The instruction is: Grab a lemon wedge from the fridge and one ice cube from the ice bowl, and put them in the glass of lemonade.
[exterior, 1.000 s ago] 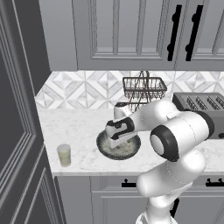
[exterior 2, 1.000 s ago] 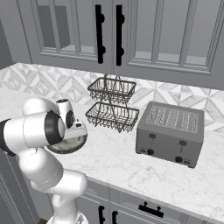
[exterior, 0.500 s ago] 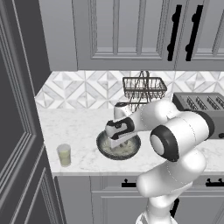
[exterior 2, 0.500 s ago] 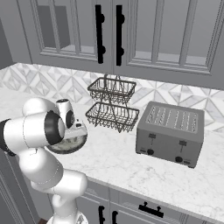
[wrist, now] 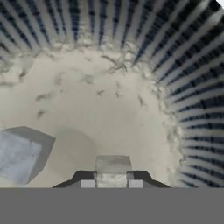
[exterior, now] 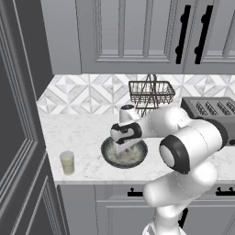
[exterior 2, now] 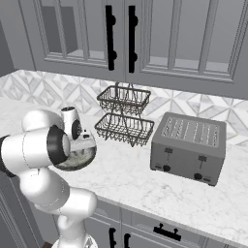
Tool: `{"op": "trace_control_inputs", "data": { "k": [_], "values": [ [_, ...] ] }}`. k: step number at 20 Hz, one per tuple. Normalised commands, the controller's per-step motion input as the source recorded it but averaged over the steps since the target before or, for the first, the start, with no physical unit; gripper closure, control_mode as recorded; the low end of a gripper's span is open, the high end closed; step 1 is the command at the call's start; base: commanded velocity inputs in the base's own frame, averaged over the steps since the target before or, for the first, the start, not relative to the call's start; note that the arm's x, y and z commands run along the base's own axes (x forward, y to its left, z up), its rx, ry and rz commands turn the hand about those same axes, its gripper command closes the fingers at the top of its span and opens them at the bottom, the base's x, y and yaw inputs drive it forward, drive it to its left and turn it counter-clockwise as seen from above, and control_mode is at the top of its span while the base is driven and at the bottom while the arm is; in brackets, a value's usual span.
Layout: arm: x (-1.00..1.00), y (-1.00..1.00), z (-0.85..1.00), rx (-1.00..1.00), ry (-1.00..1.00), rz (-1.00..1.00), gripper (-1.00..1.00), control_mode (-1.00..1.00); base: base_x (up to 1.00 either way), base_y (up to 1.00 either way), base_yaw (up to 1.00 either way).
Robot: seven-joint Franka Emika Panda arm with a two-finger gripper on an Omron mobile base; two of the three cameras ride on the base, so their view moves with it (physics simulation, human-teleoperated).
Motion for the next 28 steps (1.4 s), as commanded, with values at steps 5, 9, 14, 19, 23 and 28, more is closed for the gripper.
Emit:
{"op": "trace_control_inputs", "data": {
  "k": [5, 9, 14, 19, 23, 28],
  "values": [
    [-0.03, 0.0, 0.41, 0.05, -0.06, 0.02, 1.0, -1.0, 0.0, 0.0, 0.0],
    [-0.09, 0.0, 0.41, 0.05, -0.09, 0.02, 1.0, -1.0, 0.0, 0.0, 0.0],
    [-0.29, 0.0, 0.35, 0.07, -0.14, 0.04, 1.0, -1.0, 0.0, 0.0, 0.0],
    [-0.67, 0.07, 0.19, 0.09, -0.14, 0.13, 1.0, -1.0, 0.0, 0.0, 0.0],
    [-0.13, 0.37, 0.0, 0.17, 0.0, 0.37, 1.0, -1.0, 0.0, 0.0, 0.0],
    [-0.08, 0.92, 0.04, 0.04, 0.02, 0.46, 1.0, -1.0, 0.0, 0.0, 0.0]
  ]
}}
